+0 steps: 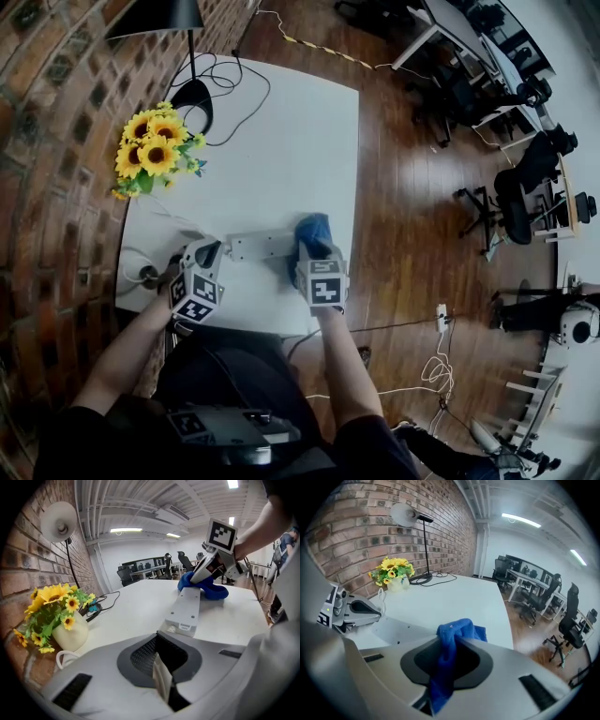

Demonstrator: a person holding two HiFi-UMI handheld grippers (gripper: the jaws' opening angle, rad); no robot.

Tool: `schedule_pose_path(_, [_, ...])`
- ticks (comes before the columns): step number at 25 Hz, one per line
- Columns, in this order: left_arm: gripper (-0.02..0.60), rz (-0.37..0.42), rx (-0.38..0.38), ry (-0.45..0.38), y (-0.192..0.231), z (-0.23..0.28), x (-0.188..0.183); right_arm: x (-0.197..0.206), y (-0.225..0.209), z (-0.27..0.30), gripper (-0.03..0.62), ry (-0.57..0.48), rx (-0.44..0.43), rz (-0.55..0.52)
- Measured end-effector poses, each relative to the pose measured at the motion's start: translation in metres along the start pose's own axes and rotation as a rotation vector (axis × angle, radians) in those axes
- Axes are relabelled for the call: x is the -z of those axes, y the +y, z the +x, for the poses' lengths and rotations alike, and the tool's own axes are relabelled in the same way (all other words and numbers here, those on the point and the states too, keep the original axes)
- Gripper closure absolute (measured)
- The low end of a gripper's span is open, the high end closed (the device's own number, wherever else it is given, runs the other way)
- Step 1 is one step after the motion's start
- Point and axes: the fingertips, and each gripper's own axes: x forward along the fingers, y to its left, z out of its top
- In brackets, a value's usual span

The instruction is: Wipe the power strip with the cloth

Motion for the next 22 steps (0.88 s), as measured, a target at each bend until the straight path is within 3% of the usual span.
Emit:
schedule_pose_path(7, [0.561,-0.007,0.006,0.0,0.001,-0.001,-0.002,-0.001,0.007,0.002,0.536,-0.024,0.009,-0.023])
schedule_pose_path(22, [0.561,-0.008,0.007,0.007,0.001,0.0,-0.002,-0.015,0.047,0.014,0.536,-0.015,-0.099,-0.059])
